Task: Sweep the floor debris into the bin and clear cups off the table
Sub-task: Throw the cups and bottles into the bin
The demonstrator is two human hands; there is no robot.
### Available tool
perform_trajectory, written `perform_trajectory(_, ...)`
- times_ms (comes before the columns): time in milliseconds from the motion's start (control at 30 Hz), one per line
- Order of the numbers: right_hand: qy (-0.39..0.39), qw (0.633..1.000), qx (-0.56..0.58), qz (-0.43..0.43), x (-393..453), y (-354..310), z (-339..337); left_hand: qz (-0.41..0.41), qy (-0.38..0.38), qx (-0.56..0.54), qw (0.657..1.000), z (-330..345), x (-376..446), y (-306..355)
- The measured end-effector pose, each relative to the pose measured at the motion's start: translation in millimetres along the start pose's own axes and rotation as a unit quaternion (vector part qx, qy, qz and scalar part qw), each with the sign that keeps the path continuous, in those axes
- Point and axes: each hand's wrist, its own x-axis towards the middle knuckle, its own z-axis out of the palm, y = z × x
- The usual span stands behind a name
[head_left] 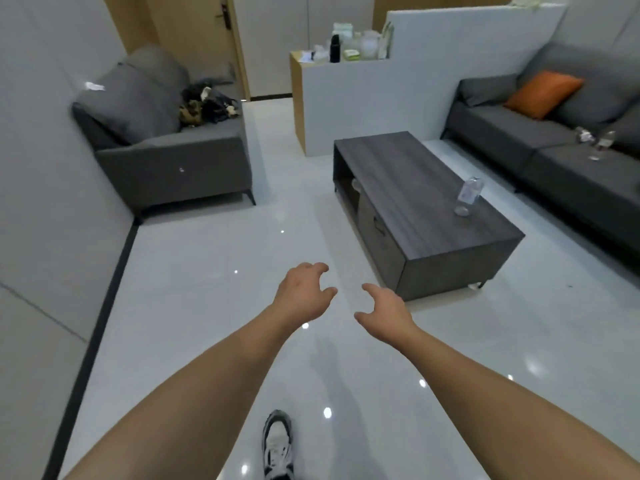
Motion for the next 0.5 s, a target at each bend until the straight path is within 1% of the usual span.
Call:
perform_trajectory(133,0.054,0.996,0.028,0.067,86,10,-33,0.063,-0.046,0.001,0.997,9,121,18)
perform_trajectory(267,0.074,0.985,0.045,0.147,146,17,-67,0.105,-0.11,0.014,0.988,11,217,40)
perform_trajectory(400,0.114,0.973,0.068,0.189,205,34,-110,0.155,-0.13,0.029,0.979,15,314,78)
perform_trajectory(500,0.131,0.964,0.077,0.219,248,60,-137,0.188,-0.146,0.033,0.971,30,377,116)
